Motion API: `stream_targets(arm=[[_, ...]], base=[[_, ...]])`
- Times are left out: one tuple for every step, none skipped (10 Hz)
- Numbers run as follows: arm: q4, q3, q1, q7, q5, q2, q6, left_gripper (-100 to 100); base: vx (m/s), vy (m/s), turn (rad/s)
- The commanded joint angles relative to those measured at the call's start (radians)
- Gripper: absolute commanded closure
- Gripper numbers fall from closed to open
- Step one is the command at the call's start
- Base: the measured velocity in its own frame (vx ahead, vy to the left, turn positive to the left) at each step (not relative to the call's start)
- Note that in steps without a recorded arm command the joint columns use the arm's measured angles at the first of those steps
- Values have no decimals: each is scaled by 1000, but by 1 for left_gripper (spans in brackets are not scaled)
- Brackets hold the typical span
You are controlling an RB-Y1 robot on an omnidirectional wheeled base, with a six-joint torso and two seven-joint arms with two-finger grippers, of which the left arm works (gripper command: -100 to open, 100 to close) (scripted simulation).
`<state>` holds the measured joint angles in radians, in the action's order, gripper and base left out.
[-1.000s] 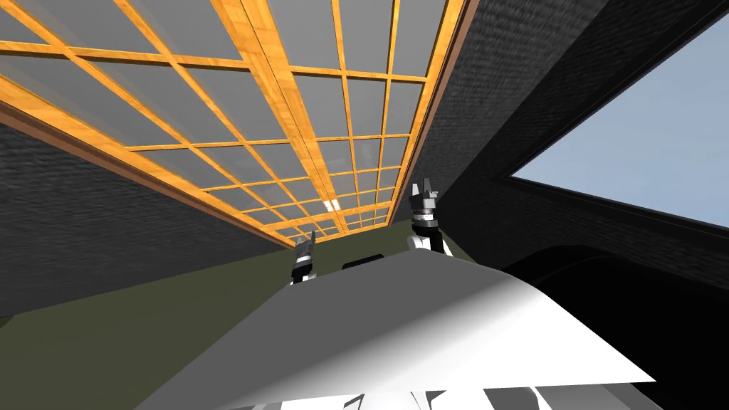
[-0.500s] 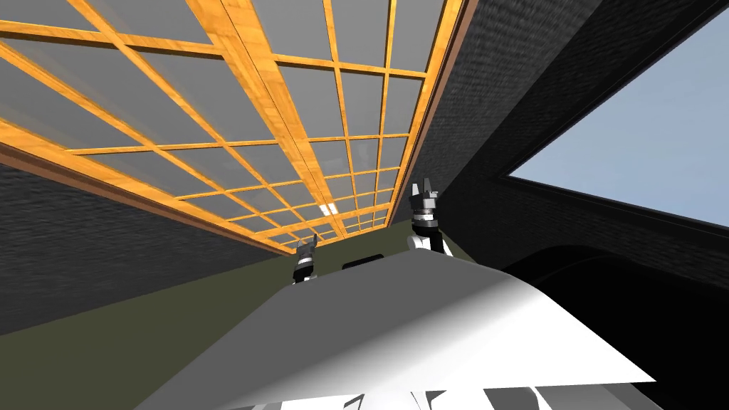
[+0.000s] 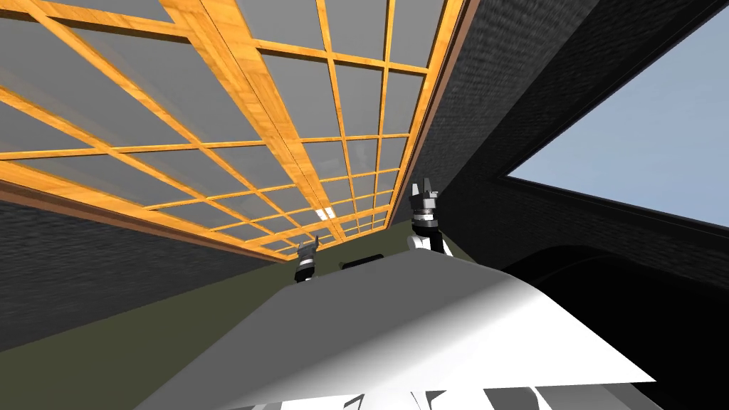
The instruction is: Pull the door open
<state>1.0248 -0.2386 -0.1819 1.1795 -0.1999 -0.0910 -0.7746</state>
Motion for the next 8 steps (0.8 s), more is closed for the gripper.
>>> stream_targets(arm=[[-33,-7,10,23,-5,1,-13,-100],[-48,-10,15,35,-8,2,-17,-100],[-77,-17,25,59,-15,4,-25,-100],[-87,-20,28,68,-17,5,-28,-100],[-107,-24,36,84,-21,6,-34,-100],[-126,-29,43,100,-26,8,-39,-100],[-141,-32,50,113,-29,10,-44,-100],[-124,-29,42,102,-27,10,-38,-100]], base=[[76,8,-61],[94,10,-58],[142,14,-96],[117,5,-60],[110,11,-58],[143,8,-79],[166,11,-66],[75,8,-11]])
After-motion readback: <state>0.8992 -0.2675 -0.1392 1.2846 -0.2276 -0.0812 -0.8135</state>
